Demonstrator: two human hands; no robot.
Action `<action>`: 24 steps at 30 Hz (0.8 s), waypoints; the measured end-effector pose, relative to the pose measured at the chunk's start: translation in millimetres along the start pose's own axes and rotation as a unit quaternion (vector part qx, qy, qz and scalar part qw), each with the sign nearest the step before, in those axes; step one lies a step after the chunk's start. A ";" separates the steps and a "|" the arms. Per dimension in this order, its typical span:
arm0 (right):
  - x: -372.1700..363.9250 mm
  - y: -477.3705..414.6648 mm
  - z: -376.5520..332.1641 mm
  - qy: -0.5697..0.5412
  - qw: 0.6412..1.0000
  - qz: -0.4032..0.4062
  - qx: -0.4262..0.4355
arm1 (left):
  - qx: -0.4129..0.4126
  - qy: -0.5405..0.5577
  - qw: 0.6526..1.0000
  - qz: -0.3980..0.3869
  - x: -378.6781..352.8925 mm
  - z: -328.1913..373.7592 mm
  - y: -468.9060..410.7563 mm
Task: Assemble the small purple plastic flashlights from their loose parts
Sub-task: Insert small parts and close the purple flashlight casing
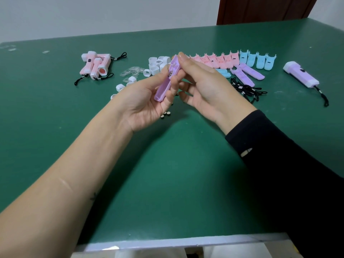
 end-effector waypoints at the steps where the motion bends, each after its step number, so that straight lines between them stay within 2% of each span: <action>1: -0.4 -0.1 0.0 0.002 1.000 0.000 0.002 | -0.002 0.001 1.000 0.002 -0.2 0.1 0.0; 24: -0.4 -0.7 1.0 -0.007 1.000 0.005 -0.001 | -0.008 0.014 1.000 0.015 0.3 0.9 0.9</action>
Point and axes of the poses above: each hand's wrist, its own y-axis away from the middle knuckle, its own x-axis out of the back of the hand, z = x × y, the point moved 10 cm from there along -y, towards the middle knuckle, and after that the axes turned 8 degrees about z, right-handed, at the moved point
